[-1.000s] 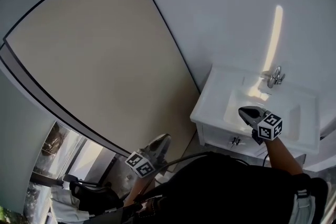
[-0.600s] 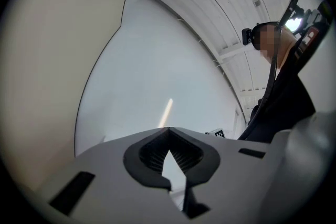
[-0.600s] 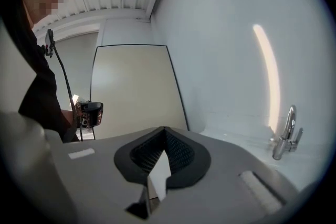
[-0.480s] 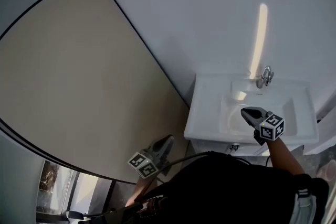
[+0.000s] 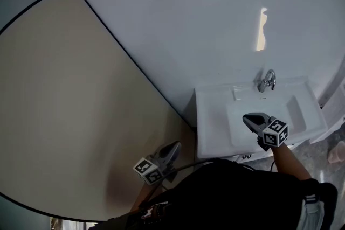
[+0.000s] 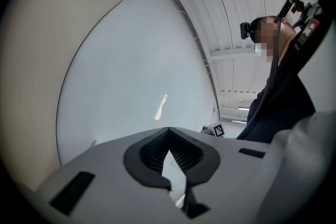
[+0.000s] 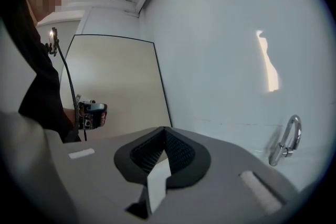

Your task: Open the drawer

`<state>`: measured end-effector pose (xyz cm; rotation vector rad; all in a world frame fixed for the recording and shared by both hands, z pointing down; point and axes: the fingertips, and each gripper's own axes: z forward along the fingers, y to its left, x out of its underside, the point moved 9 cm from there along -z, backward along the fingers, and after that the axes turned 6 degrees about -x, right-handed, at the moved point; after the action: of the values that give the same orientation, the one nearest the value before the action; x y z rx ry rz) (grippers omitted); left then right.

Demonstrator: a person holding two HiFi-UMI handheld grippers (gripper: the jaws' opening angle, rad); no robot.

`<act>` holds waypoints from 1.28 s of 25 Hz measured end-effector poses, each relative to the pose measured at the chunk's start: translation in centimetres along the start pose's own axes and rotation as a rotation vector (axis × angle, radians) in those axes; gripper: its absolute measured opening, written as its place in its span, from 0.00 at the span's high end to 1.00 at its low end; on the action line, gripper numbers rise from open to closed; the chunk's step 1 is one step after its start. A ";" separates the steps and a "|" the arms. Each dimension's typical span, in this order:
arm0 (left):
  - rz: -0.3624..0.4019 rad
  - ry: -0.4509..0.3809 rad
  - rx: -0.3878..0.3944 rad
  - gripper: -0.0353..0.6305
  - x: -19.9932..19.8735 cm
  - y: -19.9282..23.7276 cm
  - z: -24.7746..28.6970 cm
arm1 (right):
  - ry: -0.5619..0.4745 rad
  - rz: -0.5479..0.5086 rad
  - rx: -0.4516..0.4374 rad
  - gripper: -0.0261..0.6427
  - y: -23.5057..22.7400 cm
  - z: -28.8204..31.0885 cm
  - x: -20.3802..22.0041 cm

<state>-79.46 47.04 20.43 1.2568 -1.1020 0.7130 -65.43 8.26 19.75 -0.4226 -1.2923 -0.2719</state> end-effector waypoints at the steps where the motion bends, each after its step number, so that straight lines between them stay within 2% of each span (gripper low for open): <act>1: -0.009 0.006 0.013 0.95 0.2 0.8 0.1 | 0.001 -0.001 0.013 0.96 0.2 0.3 0.1; 7: -0.037 0.042 0.049 0.95 0.7 3.6 1.9 | 0.017 0.021 0.065 0.96 -0.5 0.7 1.2; 11: -0.044 0.051 0.052 0.95 1.1 3.7 4.8 | 0.007 0.040 0.073 0.96 -3.6 -0.1 1.3; 17: -0.023 0.011 0.020 0.95 1.8 1.4 10.9 | 0.008 0.030 0.015 0.96 -10.1 -1.9 0.7; 20: -0.042 -0.023 -0.026 0.95 1.8 -0.2 13.3 | 0.015 0.017 -0.035 0.96 -13.3 -2.4 0.0; 24: -0.031 -0.019 -0.076 0.95 2.6 -2.2 15.8 | 0.025 0.011 -0.091 0.96 -16.5 -3.5 0.3; 28: -0.029 -0.033 -0.112 0.95 3.2 -3.6 17.3 | 0.027 0.023 -0.105 0.96 -19.2 -4.5 0.8; 32: -0.033 -0.011 -0.140 0.95 3.7 -4.0 18.1 | 0.018 0.023 -0.124 0.96 -20.5 -4.6 1.3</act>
<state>-79.13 28.21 21.38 1.1588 -1.1182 0.5941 -69.76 -12.04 23.13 -0.5385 -1.2565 -0.3369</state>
